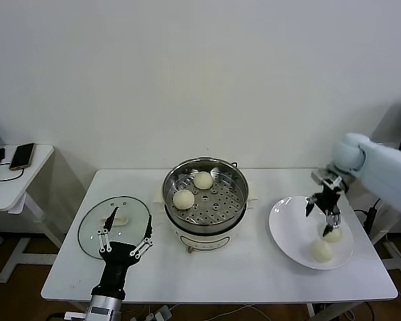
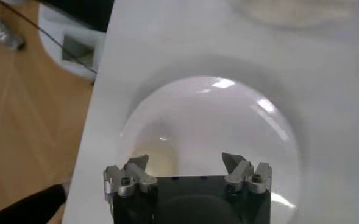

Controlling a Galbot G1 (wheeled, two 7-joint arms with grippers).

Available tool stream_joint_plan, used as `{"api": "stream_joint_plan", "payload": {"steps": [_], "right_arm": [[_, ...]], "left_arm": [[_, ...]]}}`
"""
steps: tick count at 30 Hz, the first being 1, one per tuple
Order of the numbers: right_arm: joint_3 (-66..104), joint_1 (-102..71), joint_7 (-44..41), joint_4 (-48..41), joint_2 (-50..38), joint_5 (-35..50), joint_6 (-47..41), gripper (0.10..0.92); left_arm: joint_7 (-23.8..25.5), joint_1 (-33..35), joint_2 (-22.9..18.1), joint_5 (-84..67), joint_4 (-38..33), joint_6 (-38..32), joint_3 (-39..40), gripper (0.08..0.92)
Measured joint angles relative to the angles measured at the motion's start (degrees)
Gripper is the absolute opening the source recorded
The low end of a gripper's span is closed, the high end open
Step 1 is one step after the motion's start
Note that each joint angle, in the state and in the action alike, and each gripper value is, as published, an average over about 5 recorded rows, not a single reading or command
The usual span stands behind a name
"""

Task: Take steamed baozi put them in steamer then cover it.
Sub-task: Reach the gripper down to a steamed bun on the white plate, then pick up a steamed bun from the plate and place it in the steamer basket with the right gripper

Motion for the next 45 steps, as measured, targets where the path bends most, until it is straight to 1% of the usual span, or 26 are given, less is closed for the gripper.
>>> {"api": "stream_joint_plan", "payload": {"steps": [22, 33, 39, 45], "right_arm": [[4.93, -9.46, 4.60, -1.77, 0.05, -6.10, 0.62, 0.821], [4.03, -8.37, 5.50, -0.20, -0.71, -6.28, 0.38, 0.692], [1.79, -3.39, 5.20, 1.16, -0.29, -4.72, 1.09, 0.672], [-1.81, 5.77, 4.89, 2.55, 2.07, -1.04, 3.92, 0.667]], "left_arm": [[-0.51, -0.16, -0.12, -0.32, 1.09, -0.07, -0.64, 0.823], [-0.74, -0.55, 0.09, -0.59, 1.11, 0.00, -0.83, 0.823], [-0.85, -0.95, 0.47, -0.84, 1.17, 0.12, -0.74, 0.823], [-0.87, -1.10, 0.79, -0.92, 1.14, 0.20, -0.39, 0.823]]}}
